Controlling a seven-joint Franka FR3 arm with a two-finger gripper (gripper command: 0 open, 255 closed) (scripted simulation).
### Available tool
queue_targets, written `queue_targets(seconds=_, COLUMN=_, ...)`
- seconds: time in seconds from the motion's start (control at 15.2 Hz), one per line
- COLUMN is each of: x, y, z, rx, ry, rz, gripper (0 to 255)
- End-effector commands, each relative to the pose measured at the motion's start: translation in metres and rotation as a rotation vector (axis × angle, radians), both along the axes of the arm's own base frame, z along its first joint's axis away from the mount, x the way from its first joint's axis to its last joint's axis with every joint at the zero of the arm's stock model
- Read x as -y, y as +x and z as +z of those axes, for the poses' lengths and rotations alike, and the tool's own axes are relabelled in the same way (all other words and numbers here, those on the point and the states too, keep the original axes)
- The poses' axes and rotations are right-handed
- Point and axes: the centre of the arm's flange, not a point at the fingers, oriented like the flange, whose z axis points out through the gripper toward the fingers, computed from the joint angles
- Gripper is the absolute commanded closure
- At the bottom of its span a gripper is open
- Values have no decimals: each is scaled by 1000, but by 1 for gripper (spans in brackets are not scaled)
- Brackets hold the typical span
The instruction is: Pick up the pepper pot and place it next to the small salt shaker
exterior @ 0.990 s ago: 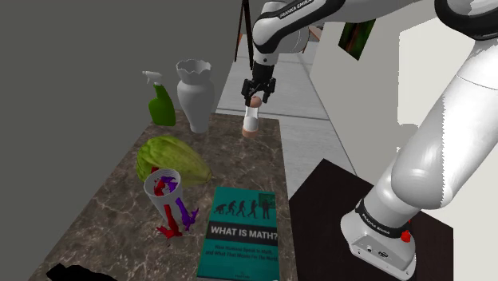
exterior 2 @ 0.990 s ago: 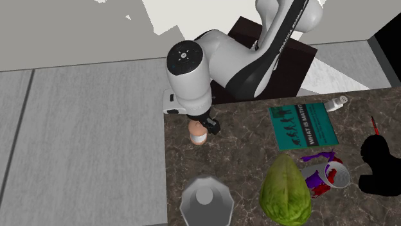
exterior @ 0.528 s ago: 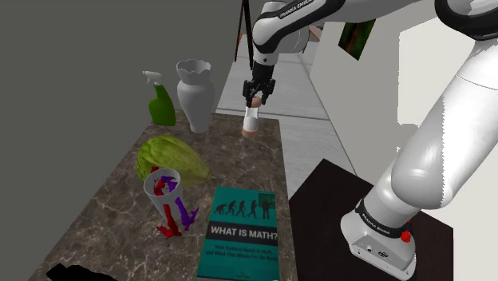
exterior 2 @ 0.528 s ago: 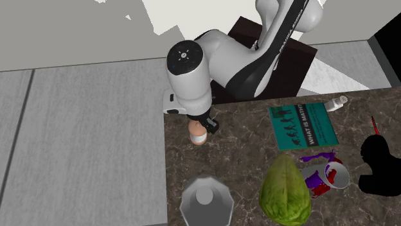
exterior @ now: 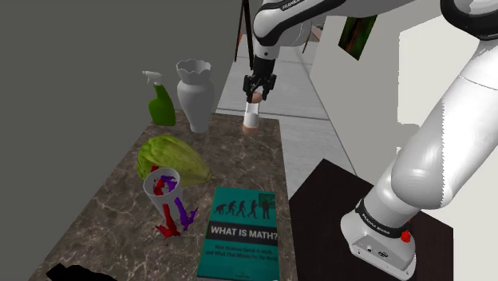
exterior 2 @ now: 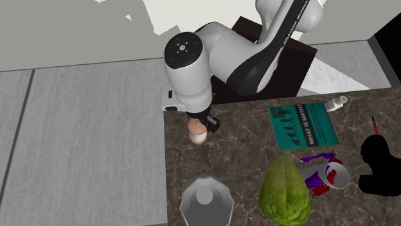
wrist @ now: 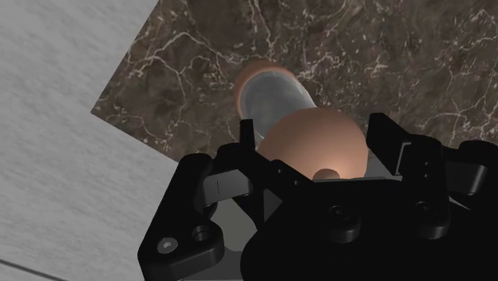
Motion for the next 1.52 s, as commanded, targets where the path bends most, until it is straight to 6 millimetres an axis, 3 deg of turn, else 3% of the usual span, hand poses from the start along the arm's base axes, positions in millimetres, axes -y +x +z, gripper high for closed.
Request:
queue_targets(seconds=0.0, x=0, y=0, z=12, rx=0, ry=0, rz=0, gripper=255)
queue_targets(seconds=1.45, x=0, y=0, z=128, rx=0, ry=0, rz=0, gripper=255)
